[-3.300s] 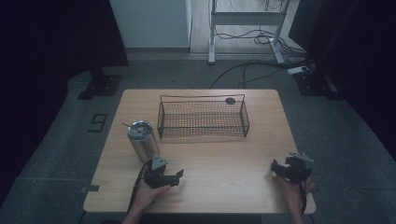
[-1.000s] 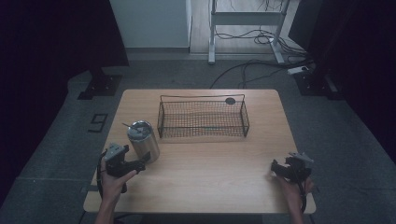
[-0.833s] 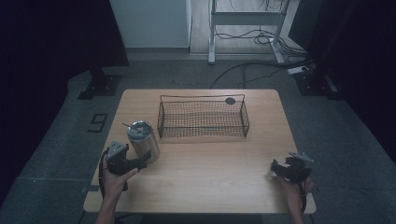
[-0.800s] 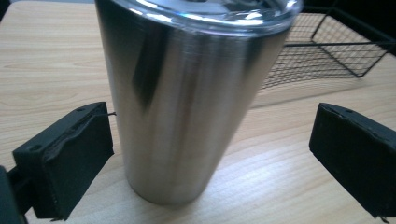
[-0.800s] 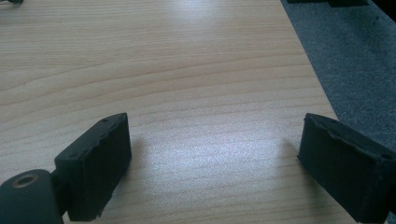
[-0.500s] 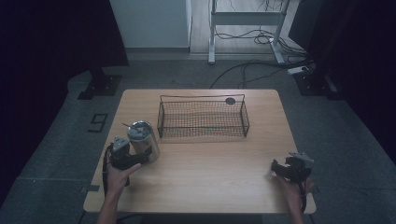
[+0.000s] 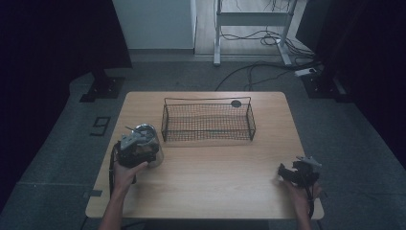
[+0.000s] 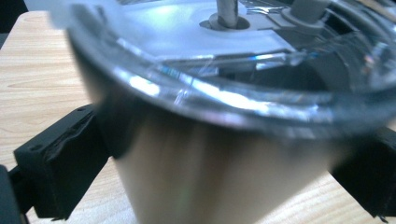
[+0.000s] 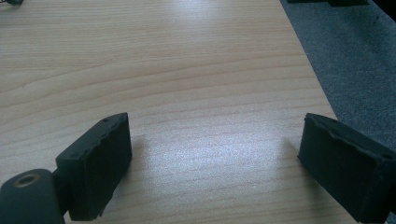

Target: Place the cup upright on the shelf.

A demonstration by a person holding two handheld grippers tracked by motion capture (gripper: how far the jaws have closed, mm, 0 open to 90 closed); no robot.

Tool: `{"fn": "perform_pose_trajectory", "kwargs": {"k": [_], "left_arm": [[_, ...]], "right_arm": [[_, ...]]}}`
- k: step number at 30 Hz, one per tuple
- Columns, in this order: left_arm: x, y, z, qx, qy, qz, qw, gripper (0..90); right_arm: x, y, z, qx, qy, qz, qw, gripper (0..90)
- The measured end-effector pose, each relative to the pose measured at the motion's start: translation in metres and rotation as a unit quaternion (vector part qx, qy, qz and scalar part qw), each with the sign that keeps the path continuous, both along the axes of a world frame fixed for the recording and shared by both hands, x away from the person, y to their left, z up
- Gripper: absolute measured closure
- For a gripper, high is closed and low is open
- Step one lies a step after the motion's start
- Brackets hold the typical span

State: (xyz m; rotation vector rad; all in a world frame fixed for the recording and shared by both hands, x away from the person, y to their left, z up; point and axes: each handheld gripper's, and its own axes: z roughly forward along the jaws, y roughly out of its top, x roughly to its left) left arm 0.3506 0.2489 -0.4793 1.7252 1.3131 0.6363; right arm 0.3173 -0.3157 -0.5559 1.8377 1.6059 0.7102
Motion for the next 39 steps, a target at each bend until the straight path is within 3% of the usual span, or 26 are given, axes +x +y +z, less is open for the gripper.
{"fn": "perform_pose_trajectory", "kwargs": {"k": [7,14,17,27,30,34,39], "left_arm": [[0.008,-0.003,-0.003,0.005,-0.019,0.000,0.9998,0.3],[0.014,-0.005,-0.009,0.008,-0.017,0.000,0.9998,0.5],[0.014,-0.007,-0.009,0.019,-0.027,-0.001,0.9995,3.1],[0.013,-0.005,-0.006,0.020,-0.017,-0.009,0.9996,3.7],[0.011,-0.004,-0.002,0.011,-0.018,-0.011,0.9997,3.8],[0.002,-0.005,0.015,0.000,-0.033,-0.018,0.9993,3.9],[-0.003,-0.009,0.032,-0.003,-0.028,-0.012,0.9995,3.8]], "right_arm": [[0.000,0.000,0.000,0.000,0.000,0.000,1.0000,9.4],[0.000,0.000,0.000,0.000,0.000,0.000,1.0000,9.4],[0.000,0.000,0.000,0.000,0.000,0.000,1.0000,9.4],[0.000,0.000,0.000,0.000,0.000,0.000,1.0000,9.4],[0.000,0.000,0.000,0.000,0.000,0.000,1.0000,9.3],[0.000,0.000,0.000,0.000,0.000,0.000,1.0000,9.4],[0.000,0.000,0.000,0.000,0.000,0.000,1.0000,9.6]]}}
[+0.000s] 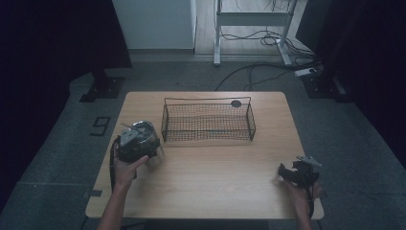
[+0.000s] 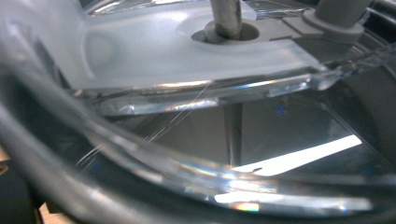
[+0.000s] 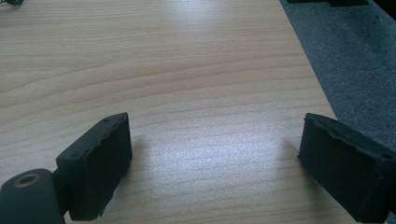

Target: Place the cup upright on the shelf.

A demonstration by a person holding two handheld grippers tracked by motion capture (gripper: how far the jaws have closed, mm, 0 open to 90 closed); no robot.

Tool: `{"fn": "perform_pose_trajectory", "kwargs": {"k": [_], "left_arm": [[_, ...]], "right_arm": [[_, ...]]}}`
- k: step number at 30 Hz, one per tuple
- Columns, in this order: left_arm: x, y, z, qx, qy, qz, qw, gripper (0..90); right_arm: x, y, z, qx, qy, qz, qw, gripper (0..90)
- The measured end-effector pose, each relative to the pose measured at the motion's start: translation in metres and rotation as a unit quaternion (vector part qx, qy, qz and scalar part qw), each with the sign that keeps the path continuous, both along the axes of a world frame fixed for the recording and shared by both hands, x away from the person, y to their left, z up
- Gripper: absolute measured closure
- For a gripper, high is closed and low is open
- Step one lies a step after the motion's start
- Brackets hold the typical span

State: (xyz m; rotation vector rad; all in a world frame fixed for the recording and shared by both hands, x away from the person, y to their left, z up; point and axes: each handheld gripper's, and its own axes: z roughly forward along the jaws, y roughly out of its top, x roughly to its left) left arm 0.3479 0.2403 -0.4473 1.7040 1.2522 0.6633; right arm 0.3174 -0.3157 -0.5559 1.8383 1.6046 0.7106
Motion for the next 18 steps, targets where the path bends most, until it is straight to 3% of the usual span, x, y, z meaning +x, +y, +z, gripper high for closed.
{"fn": "perform_pose_trajectory", "kwargs": {"k": [7,13,18], "left_arm": [[-0.001,-0.012,0.021,0.009,-0.010,0.006,0.9999,3.9],[0.001,-0.029,0.037,0.017,-0.014,-0.005,0.9997,3.9],[0.005,-0.039,0.047,0.010,-0.012,-0.019,0.9997,3.9]], "right_arm": [[0.000,0.000,0.000,0.000,-0.001,-0.001,1.0000,9.7],[0.001,0.000,0.000,0.001,0.000,-0.002,1.0000,9.8],[0.001,0.000,0.000,0.000,-0.001,-0.002,1.0000,9.9]]}}
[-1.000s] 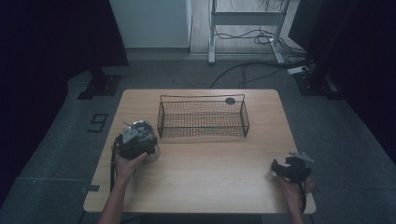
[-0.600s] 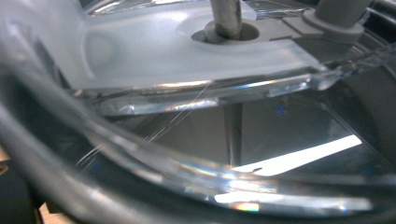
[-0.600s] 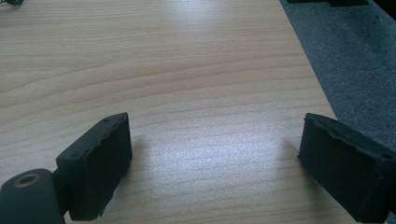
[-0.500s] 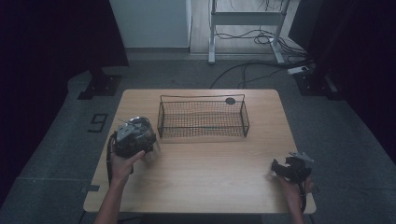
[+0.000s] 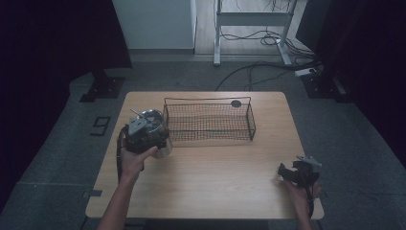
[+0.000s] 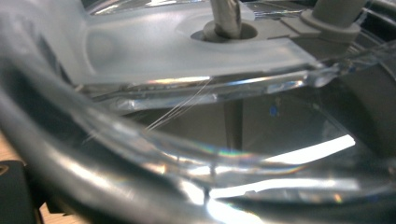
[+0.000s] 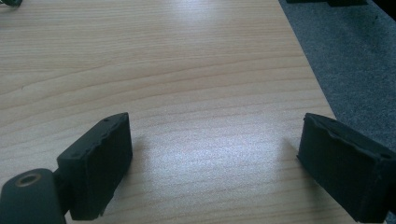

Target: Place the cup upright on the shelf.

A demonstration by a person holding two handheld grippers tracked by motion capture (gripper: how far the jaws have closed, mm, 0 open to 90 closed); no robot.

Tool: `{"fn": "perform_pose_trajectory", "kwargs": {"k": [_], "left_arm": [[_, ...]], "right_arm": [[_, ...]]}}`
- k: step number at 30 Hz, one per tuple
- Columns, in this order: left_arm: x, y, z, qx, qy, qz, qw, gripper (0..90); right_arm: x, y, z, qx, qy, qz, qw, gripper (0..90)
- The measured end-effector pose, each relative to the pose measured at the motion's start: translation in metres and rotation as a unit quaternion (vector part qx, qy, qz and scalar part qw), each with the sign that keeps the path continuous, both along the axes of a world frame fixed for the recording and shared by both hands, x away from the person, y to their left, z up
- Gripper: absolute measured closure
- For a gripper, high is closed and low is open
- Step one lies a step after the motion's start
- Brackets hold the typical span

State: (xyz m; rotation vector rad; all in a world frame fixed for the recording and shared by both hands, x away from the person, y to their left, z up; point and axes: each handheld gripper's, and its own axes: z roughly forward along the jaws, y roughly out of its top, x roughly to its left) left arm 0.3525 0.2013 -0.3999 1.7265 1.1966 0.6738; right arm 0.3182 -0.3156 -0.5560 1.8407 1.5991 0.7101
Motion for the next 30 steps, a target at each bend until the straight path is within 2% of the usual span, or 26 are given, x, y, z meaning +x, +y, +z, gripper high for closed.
{"fn": "perform_pose_trajectory", "kwargs": {"k": [3,11,14,19,22,30], "left_arm": [[0.001,-0.004,0.005,0.004,-0.002,-0.001,1.0000,3.9],[0.005,-0.009,0.014,-0.003,-0.005,-0.003,1.0000,4.0],[0.007,-0.012,0.018,-0.009,-0.007,-0.008,0.9999,4.0],[0.008,-0.015,0.021,-0.005,-0.014,-0.018,0.9997,4.0],[0.010,-0.017,0.023,-0.017,-0.015,-0.025,0.9995,4.0],[0.014,-0.020,0.029,-0.013,-0.015,-0.025,0.9995,4.0]], "right_arm": [[0.000,0.000,0.000,0.001,0.000,-0.001,1.0000,10.3],[-0.001,0.000,0.000,0.000,-0.001,-0.004,1.0000,11.7],[-0.001,0.000,0.000,0.000,-0.002,-0.005,1.0000,12.2],[-0.001,0.000,0.000,0.000,-0.003,-0.006,1.0000,12.4],[-0.001,0.000,0.000,0.000,-0.003,-0.007,1.0000,12.5],[-0.001,0.000,0.000,0.000,-0.004,-0.007,1.0000,12.8]]}}
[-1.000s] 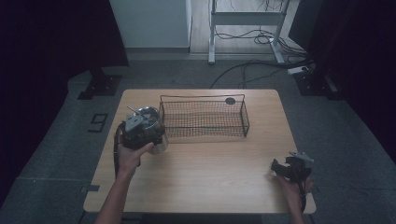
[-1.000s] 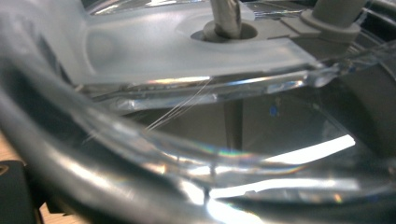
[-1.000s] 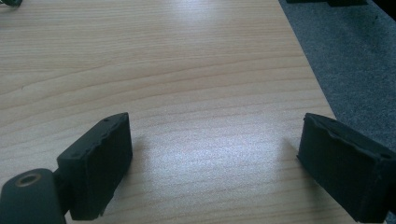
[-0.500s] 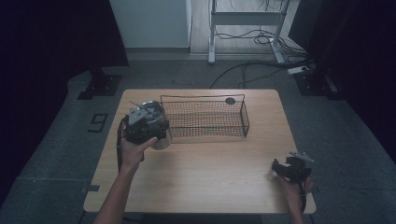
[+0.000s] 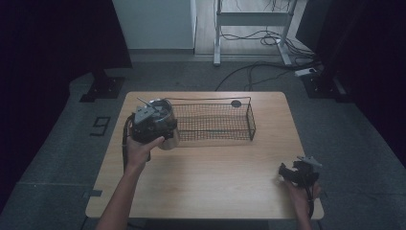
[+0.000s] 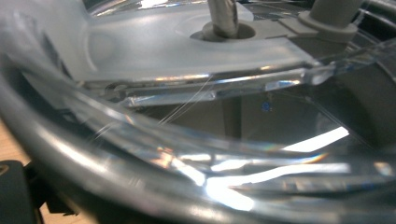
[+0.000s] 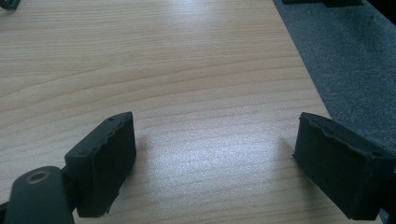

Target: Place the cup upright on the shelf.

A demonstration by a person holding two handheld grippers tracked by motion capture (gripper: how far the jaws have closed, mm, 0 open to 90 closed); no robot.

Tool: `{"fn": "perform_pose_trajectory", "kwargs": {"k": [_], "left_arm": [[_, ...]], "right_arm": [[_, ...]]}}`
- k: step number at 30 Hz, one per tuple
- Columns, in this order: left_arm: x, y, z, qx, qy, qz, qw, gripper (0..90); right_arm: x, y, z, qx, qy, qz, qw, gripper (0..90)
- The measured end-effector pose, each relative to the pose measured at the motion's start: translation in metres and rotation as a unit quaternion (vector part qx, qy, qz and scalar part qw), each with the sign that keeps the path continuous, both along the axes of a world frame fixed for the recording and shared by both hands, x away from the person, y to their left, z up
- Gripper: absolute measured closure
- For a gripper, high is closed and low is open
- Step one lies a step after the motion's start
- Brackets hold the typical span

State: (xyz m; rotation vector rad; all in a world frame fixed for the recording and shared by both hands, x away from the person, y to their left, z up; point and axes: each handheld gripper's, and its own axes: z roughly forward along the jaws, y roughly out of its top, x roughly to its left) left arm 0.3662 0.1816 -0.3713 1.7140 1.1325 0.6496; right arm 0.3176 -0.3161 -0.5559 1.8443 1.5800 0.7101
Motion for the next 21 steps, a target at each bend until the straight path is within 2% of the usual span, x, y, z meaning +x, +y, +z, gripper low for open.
{"fn": "perform_pose_trajectory", "kwargs": {"k": [21], "left_arm": [[0.028,-0.022,0.017,0.014,0.003,0.002,0.9999,4.0]], "right_arm": [[0.000,0.000,0.000,-0.001,0.000,0.001,1.0000,12.8]]}}
